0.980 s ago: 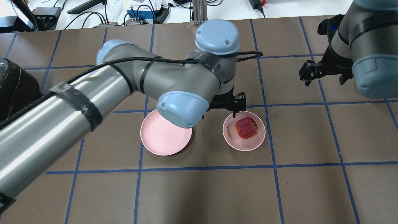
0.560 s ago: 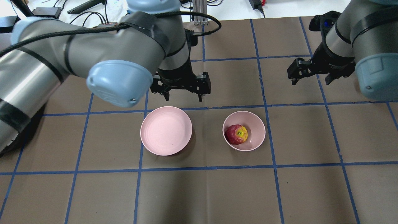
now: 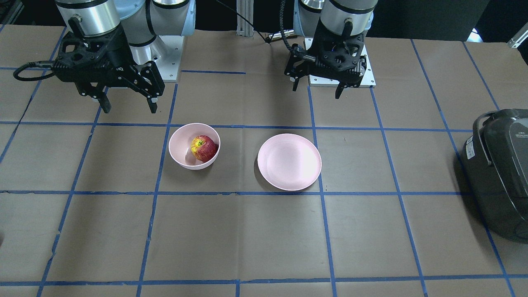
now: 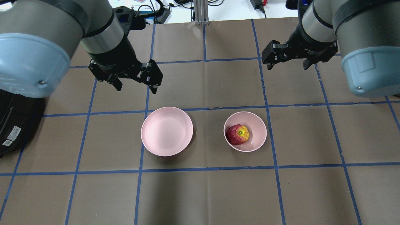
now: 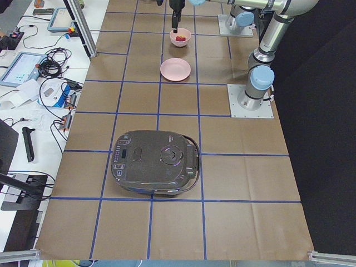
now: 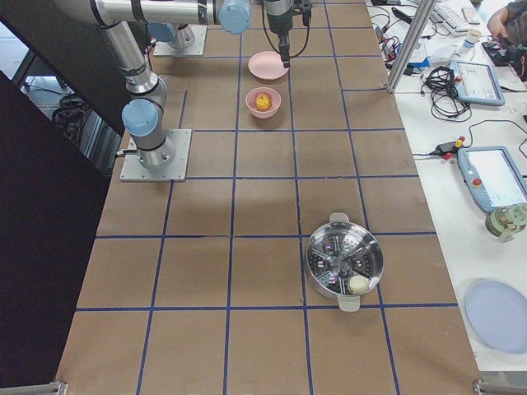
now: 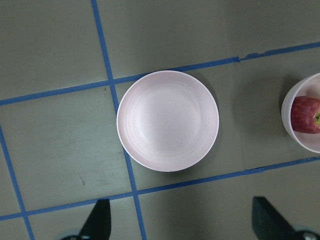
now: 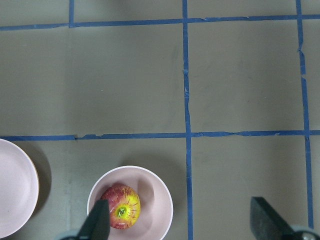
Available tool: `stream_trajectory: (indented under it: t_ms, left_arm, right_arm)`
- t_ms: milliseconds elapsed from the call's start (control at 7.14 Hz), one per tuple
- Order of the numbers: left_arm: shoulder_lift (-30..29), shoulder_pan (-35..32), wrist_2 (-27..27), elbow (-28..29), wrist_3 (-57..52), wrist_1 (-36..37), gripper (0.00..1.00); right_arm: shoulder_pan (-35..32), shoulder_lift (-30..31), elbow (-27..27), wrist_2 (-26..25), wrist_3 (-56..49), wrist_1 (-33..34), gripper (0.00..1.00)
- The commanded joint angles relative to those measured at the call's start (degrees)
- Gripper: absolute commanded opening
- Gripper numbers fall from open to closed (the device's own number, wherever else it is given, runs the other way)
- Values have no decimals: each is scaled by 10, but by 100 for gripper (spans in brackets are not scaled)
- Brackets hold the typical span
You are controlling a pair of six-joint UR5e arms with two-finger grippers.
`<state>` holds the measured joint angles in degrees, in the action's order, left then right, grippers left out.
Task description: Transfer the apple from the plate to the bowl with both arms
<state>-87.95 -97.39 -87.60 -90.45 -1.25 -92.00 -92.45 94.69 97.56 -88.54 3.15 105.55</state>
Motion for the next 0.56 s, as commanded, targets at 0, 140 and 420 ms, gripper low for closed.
stream_trajectory:
  t_ms: [0,140,420]
  left_arm:
    - [9,20,0,2,-3,-13,100]
    - [10,22,-1,2,-2,-13,100]
    - [11,22,2,3,-1,-13,100]
  right_arm:
    - [-6,-3,-3,-2,5,-4,100]
    - [-6,0,0,-2,5,-5,100]
    - [-6,-2,2,-2,5,-5,100]
